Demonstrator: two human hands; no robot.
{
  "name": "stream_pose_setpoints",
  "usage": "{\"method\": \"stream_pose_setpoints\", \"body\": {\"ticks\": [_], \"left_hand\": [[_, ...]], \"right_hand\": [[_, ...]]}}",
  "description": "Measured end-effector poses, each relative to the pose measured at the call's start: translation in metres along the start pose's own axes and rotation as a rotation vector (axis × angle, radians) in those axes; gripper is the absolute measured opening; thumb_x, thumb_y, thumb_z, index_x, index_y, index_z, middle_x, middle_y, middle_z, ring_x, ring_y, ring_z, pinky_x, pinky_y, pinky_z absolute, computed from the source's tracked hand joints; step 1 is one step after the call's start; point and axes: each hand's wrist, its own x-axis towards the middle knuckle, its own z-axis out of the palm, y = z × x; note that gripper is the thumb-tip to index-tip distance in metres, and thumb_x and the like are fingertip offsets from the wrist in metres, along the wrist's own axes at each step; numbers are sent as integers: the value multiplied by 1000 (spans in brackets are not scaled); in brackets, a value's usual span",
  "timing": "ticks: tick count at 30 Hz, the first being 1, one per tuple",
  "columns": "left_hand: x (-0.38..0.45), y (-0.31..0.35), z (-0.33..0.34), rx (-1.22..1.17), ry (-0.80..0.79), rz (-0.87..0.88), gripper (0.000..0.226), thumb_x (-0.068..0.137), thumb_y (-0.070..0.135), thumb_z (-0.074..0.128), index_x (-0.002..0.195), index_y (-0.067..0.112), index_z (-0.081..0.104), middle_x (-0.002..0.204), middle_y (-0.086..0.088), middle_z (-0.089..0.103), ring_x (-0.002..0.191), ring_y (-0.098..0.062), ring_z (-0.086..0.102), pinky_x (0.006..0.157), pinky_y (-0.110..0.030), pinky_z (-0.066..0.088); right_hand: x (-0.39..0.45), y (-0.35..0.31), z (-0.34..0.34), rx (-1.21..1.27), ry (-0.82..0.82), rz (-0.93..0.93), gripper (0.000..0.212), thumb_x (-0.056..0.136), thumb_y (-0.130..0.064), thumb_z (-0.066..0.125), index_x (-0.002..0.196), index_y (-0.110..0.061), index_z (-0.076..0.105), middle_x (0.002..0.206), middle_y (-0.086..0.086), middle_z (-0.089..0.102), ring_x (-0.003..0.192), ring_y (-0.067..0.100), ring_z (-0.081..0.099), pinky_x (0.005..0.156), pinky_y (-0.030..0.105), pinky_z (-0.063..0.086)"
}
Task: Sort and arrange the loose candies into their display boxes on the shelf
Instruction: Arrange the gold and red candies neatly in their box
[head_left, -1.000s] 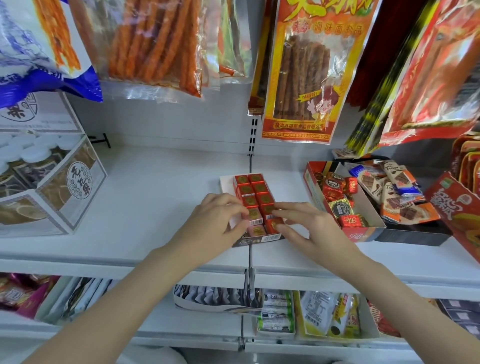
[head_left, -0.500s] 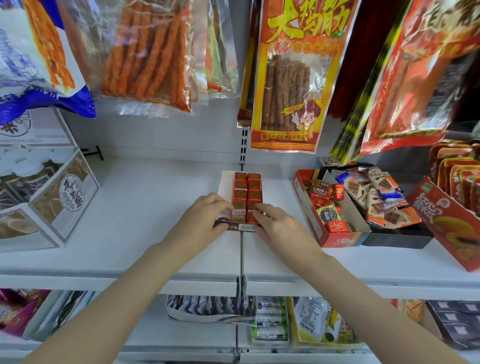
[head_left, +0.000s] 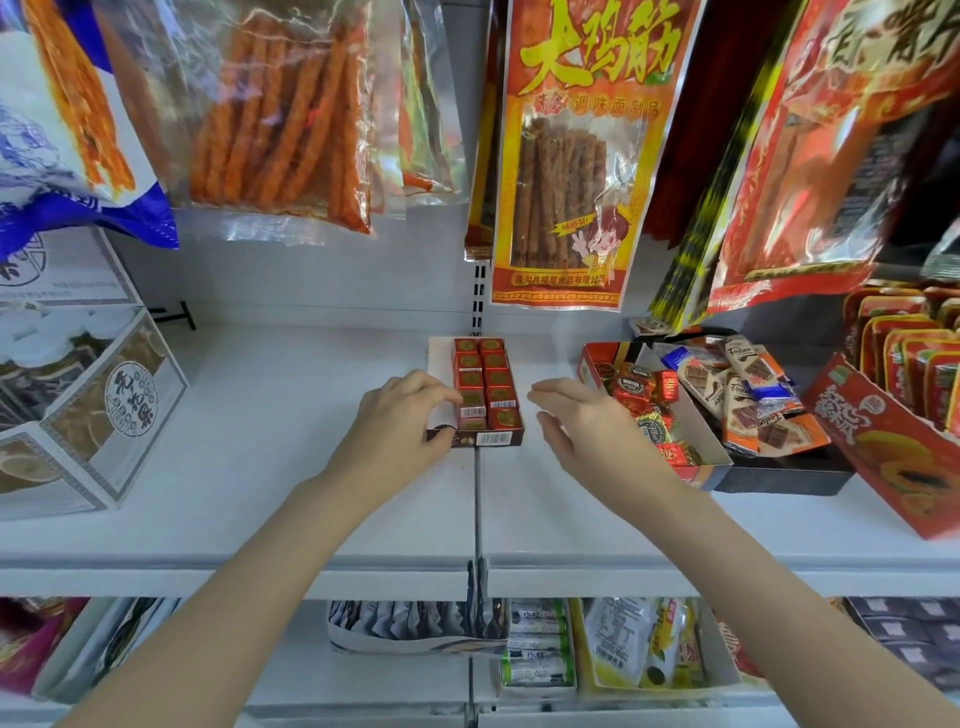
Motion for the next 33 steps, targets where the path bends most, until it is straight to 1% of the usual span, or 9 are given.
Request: {"method": "stream_pose_setpoints", "body": {"ticks": [4,8,12,15,19,22,28,30,33], "left_hand": [[-10,11,0,-3,1,-10,28,89,15,53,116,18,60,120,0,55,111,-19,49,100,-35,35],[-17,30,12,-30,16,61,28,89,13,54,116,16,60,117,0,56,111,-19,49,100,-34,35],[-12,63,29,-88,-28,157,29,90,16,52,119,16,57,120,2,53,113,-15,46,101,-31,33],[-7,85,43,-113,-60,223,32,90,16,51,122,18,55,122,3,52,114,-14,45,98,-24,31],[-4,101,56,-130,-121,258,38,91,17,49,129,17,48,127,3,49,118,-12,44,96,-21,33],[-2,105,55,-189,-94,239,28,89,16,52,117,14,53,116,4,55,108,-9,50,91,-21,39],[-11,95,50,-279,-83,247,8,84,10,57,91,15,56,90,10,56,83,0,53,76,-18,44],[-15,90,46,-295,-93,252,9,85,8,57,86,17,58,85,14,56,83,1,53,74,-14,44],[-17,83,39,-304,-42,239,14,85,7,55,87,19,62,84,16,56,86,2,53,75,-7,40]], "right_hand": [[-25,18,-39,-41,103,5,20,83,2,56,100,-1,67,105,10,67,93,24,65,86,24,47],[-61,45,-63,-22,97,107,9,82,-5,64,88,-2,70,90,9,66,81,25,62,75,36,52],[-85,73,-61,-106,-142,183,29,77,-22,72,100,-6,65,92,9,60,85,24,50,69,20,29],[-87,77,-50,-71,-202,58,22,73,-5,71,92,-2,61,99,19,59,80,22,54,70,10,29],[-78,74,-41,-65,-117,-13,14,74,1,63,87,-2,62,87,18,62,70,35,60,60,33,47],[-76,72,-41,-80,-116,-36,14,73,0,59,86,-2,64,79,15,62,66,35,60,54,40,51],[-87,56,-43,-14,-149,-44,17,86,-1,55,100,-4,63,97,13,60,91,30,57,77,39,50],[-92,48,-46,25,-173,-57,17,87,-5,54,100,-6,65,98,9,61,93,26,57,80,33,49],[-93,41,-58,143,-223,26,15,87,-16,60,99,-13,68,92,-1,65,80,7,58,75,10,42]]}}
